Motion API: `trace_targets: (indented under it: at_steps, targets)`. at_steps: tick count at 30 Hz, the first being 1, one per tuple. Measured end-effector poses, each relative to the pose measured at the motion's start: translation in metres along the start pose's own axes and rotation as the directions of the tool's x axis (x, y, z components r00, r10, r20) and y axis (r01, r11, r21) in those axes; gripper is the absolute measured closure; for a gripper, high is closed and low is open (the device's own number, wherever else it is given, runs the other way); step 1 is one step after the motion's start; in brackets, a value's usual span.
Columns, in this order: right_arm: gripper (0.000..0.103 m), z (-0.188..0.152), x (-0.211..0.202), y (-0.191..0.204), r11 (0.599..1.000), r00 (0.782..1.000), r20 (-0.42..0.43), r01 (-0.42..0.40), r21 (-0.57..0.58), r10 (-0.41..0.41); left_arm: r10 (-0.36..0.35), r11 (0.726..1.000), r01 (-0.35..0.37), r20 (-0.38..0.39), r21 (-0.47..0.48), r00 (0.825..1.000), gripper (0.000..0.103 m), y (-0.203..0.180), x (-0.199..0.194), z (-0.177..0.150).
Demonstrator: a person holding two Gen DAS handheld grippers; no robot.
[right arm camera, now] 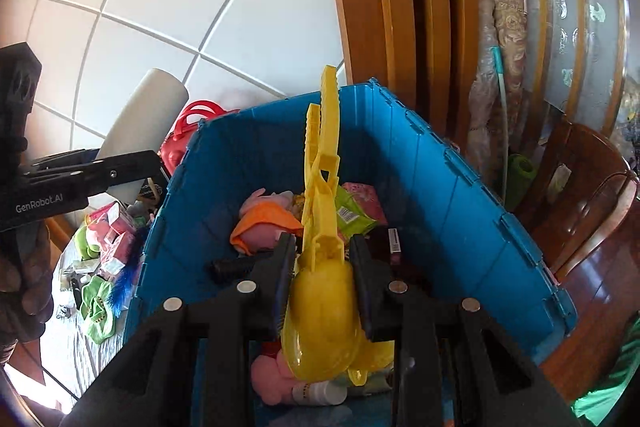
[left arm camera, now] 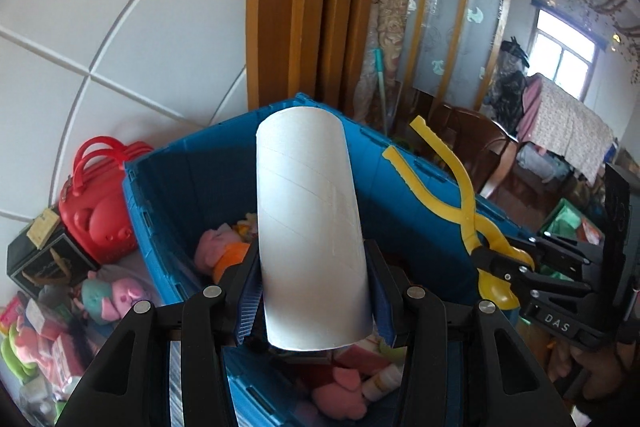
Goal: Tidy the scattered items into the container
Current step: 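Carry both items over the blue crate and open both tools to drop them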
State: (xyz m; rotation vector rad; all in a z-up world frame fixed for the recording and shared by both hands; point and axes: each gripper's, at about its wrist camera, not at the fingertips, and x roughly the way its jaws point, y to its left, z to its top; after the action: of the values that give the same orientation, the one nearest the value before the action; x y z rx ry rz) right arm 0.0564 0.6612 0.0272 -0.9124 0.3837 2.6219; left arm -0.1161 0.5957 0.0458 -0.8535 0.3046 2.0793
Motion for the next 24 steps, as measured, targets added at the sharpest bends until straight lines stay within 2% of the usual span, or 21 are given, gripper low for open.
trace_targets:
  at_steps: [6, 7, 8, 10, 11, 12, 24]
  targets:
    - [0.075, 0.004, 0.003, -0.010, 1.000, 1.000, 0.005, 0.018, -0.002, -0.018, -0.015, 1.000, 0.015, -0.005, -0.005, 1.000, 0.056, -0.004, 0.011, 0.006]
    - [0.075, 0.005, 0.004, -0.011, 1.000, 1.000, 0.005, 0.026, -0.003, -0.026, -0.023, 1.000, 0.023, 0.001, -0.016, 1.000, 0.050, -0.002, 0.012, 0.007]
    - [0.072, 0.005, 0.004, -0.012, 1.000, 1.000, 0.007, 0.030, 0.000, -0.030, -0.032, 0.999, 0.032, -0.001, -0.024, 0.999, 0.024, -0.001, 0.012, 0.008]
    - [0.054, 0.006, 0.004, -0.014, 0.999, 0.999, 0.011, 0.032, 0.006, -0.033, -0.022, 0.999, 0.022, 0.009, -0.027, 1.000, 0.002, 0.000, 0.011, 0.009]
    - [0.038, 0.007, 0.004, -0.014, 0.999, 0.999, 0.016, 0.034, 0.008, -0.034, -0.018, 1.000, 0.018, 0.012, -0.022, 1.000, 0.001, -0.001, 0.010, 0.009]
    - [0.027, 0.007, 0.003, -0.014, 0.999, 0.999, 0.022, 0.034, 0.007, -0.034, -0.018, 1.000, 0.018, 0.006, -0.015, 1.000, 0.001, -0.001, 0.010, 0.009]
    - [0.025, 0.005, 0.003, 0.003, 1.000, 1.000, 0.020, 0.005, -0.007, -0.005, 0.047, 0.998, -0.047, -0.015, -0.030, 0.999, 0.001, 0.015, -0.002, -0.013]
